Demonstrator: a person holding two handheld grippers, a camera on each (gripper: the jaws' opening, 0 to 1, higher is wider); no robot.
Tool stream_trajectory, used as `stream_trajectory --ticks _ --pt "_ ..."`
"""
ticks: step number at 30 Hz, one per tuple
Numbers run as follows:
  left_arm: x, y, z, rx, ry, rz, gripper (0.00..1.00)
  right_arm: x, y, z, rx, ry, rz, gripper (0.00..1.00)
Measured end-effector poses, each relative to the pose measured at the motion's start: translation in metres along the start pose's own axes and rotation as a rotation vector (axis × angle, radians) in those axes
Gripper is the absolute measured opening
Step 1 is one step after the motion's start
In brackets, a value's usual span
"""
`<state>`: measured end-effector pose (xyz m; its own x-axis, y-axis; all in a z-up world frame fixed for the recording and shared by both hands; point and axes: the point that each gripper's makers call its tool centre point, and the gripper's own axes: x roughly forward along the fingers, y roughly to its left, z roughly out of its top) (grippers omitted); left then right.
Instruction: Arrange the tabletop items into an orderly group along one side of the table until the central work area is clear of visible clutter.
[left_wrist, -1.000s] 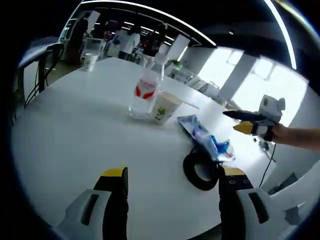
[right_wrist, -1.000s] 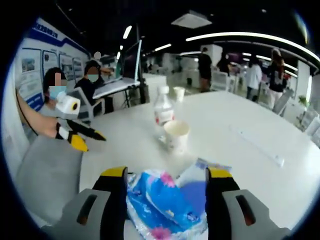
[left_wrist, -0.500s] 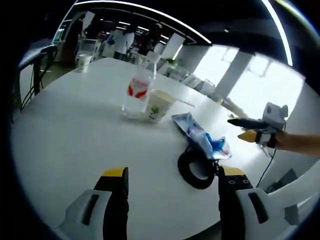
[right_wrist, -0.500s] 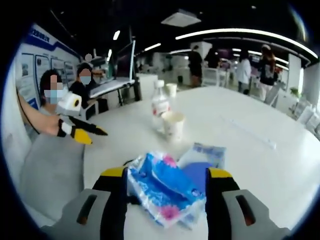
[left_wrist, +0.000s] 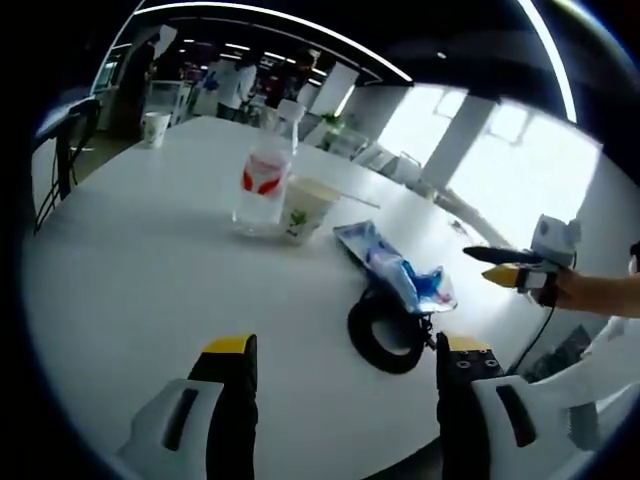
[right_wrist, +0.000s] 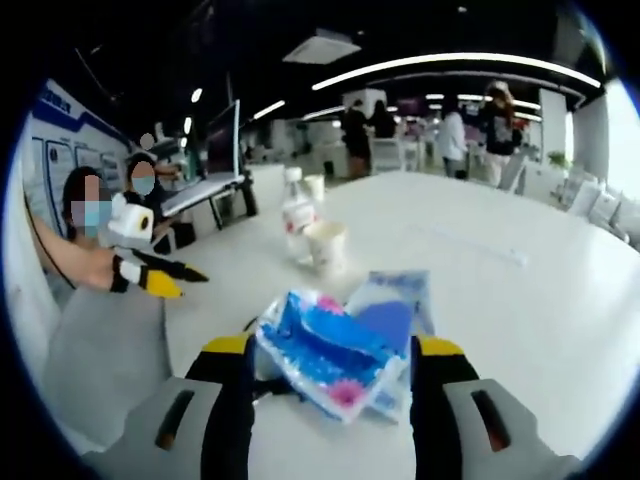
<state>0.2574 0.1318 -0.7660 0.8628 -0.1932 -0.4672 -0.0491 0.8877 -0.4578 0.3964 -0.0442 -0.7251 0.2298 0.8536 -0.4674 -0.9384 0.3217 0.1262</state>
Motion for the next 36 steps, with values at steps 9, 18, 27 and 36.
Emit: stream_trajectory --ticks 9,18,27,36 --pt "0.006 -0.009 0.003 0.052 0.026 -0.022 0.69 -0.018 -0.004 -0.013 0.032 -0.01 -0.031 0.59" --pt "0.011 -0.016 0.018 0.108 0.033 -0.037 0.69 -0.024 -0.003 -0.02 0.064 -0.026 -0.056 0.59" --pt "0.014 -0.021 0.027 0.152 0.039 -0.044 0.69 -0.034 0.002 -0.028 0.099 -0.044 -0.074 0.58" --pt "0.015 -0.025 0.03 0.186 0.056 -0.067 0.69 -0.045 0.002 -0.035 0.124 -0.048 -0.106 0.58"
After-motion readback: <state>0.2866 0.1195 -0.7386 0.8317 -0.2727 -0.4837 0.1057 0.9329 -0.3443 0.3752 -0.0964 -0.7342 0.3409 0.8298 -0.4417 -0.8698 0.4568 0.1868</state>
